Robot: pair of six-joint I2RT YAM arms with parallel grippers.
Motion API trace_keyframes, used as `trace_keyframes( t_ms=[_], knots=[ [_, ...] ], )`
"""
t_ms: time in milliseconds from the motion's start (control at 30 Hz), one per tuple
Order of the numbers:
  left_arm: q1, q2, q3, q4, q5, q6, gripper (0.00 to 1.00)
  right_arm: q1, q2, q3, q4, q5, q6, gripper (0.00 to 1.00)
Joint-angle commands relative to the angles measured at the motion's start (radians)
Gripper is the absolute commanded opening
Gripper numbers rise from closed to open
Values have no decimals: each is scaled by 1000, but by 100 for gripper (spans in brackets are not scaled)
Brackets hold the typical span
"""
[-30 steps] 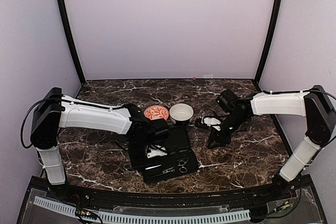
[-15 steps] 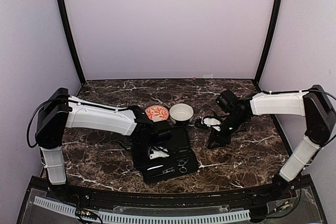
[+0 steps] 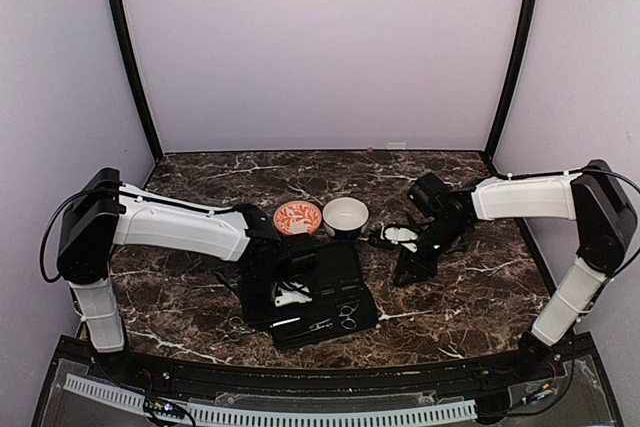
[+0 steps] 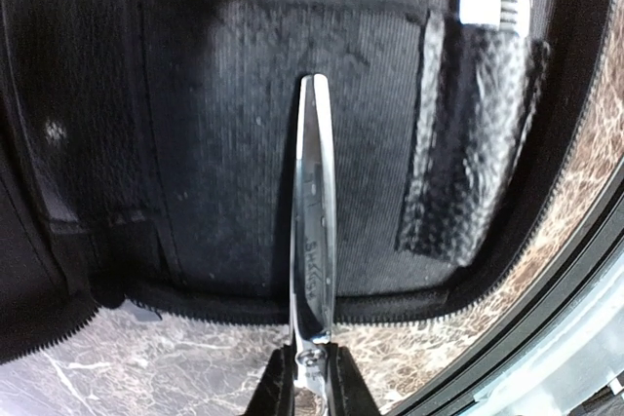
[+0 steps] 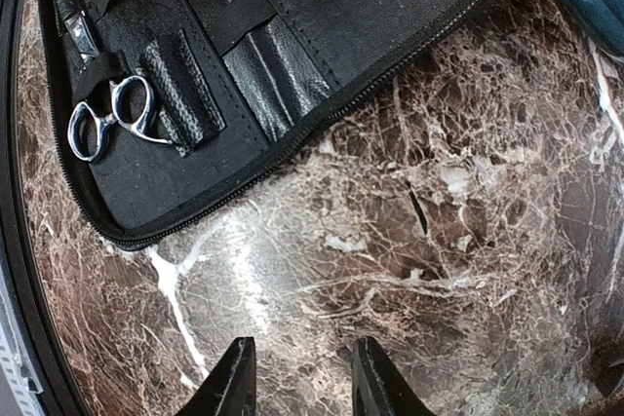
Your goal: Sort the hair-cutting tools
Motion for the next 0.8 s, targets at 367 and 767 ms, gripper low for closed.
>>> trace_keyframes(
  t_ms=[367, 767],
  knots=[
    [-1, 87, 147, 7, 14, 52, 0, 8, 3, 20, -15, 9, -4, 33],
    [5, 122, 192, 36, 43, 56, 0, 8, 5, 20, -15, 12, -5, 33]
  ],
)
